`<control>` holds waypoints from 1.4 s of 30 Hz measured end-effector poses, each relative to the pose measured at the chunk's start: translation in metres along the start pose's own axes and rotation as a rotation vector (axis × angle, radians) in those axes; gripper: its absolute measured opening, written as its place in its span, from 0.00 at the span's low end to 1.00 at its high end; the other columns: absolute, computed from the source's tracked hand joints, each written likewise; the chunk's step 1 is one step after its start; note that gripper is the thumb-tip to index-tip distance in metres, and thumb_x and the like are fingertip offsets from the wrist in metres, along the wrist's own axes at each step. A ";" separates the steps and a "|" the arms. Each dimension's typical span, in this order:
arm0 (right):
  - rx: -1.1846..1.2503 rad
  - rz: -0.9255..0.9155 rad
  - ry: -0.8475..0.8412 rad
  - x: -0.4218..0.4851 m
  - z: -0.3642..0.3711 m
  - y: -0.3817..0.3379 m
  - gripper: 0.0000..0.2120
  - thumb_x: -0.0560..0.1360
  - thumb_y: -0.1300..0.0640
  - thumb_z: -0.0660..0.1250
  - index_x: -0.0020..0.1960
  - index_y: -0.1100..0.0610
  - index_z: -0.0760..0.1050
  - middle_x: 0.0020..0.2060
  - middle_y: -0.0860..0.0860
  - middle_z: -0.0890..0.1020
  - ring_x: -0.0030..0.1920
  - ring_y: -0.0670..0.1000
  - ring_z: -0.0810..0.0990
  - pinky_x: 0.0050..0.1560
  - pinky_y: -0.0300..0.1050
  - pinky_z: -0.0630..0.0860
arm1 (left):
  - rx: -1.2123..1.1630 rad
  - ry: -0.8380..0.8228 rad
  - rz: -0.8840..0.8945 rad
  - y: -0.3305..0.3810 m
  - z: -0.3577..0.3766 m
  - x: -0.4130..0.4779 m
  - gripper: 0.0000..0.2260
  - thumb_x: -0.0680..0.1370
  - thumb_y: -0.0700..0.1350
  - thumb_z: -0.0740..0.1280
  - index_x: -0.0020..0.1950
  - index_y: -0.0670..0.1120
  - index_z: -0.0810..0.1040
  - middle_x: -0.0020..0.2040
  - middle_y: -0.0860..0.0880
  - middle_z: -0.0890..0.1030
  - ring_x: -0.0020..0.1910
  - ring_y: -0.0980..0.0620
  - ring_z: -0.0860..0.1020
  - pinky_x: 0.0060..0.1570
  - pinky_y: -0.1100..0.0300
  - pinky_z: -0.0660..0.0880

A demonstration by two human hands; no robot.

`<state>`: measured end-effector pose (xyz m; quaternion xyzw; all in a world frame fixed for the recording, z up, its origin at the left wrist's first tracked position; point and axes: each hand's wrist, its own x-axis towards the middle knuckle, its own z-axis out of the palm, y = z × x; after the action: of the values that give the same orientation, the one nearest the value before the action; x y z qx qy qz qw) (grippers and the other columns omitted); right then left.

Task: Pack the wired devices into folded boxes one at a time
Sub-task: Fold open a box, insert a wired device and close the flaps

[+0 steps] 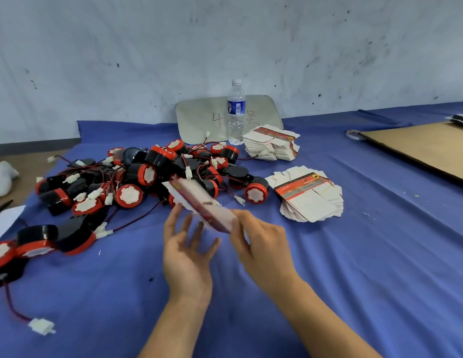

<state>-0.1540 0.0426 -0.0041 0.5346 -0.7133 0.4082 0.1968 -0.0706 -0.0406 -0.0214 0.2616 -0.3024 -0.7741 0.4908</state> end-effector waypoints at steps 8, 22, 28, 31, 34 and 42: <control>0.581 0.372 0.024 0.005 -0.007 0.013 0.24 0.75 0.67 0.62 0.32 0.39 0.68 0.24 0.42 0.68 0.27 0.43 0.63 0.29 0.30 0.61 | 0.465 -0.053 0.230 0.004 -0.006 0.009 0.19 0.81 0.45 0.62 0.68 0.63 0.68 0.65 0.66 0.70 0.58 0.69 0.73 0.53 0.63 0.73; 0.339 0.328 0.016 0.005 -0.005 0.022 0.11 0.76 0.64 0.70 0.56 0.54 0.83 0.49 0.46 0.85 0.48 0.33 0.77 0.42 0.32 0.72 | 0.227 -0.082 0.151 0.008 -0.002 0.003 0.25 0.69 0.60 0.73 0.61 0.51 0.74 0.61 0.50 0.78 0.58 0.54 0.78 0.57 0.50 0.74; 0.443 0.004 0.008 -0.002 0.001 0.013 0.16 0.74 0.72 0.67 0.56 0.58 0.83 0.53 0.48 0.85 0.55 0.44 0.82 0.53 0.40 0.79 | -0.007 -0.165 -0.131 0.008 0.002 -0.004 0.27 0.68 0.70 0.65 0.51 0.49 0.73 0.45 0.51 0.77 0.47 0.49 0.78 0.43 0.43 0.79; 0.399 -0.066 -0.071 -0.005 0.009 0.010 0.21 0.71 0.77 0.65 0.57 0.58 0.82 0.53 0.51 0.84 0.51 0.49 0.83 0.50 0.41 0.80 | -0.062 -0.296 -0.129 0.008 0.002 -0.007 0.26 0.67 0.70 0.60 0.41 0.47 0.73 0.36 0.46 0.71 0.36 0.48 0.76 0.36 0.48 0.79; 0.404 -0.075 -0.045 -0.004 0.011 0.013 0.20 0.71 0.76 0.66 0.57 0.59 0.82 0.54 0.51 0.84 0.55 0.48 0.82 0.53 0.43 0.80 | -0.116 -0.356 -0.112 0.012 -0.002 -0.003 0.29 0.66 0.73 0.60 0.43 0.46 0.74 0.35 0.46 0.70 0.35 0.49 0.75 0.40 0.44 0.78; 0.391 -0.135 0.021 -0.007 0.013 0.010 0.25 0.68 0.78 0.65 0.58 0.57 0.82 0.55 0.50 0.83 0.56 0.49 0.81 0.52 0.44 0.80 | -0.162 -0.465 -0.201 0.011 -0.001 -0.006 0.31 0.64 0.73 0.65 0.48 0.47 0.81 0.45 0.44 0.79 0.43 0.47 0.79 0.39 0.49 0.77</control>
<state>-0.1585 0.0372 -0.0202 0.6049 -0.5810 0.5304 0.1234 -0.0606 -0.0392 -0.0136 0.0653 -0.3167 -0.8799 0.3480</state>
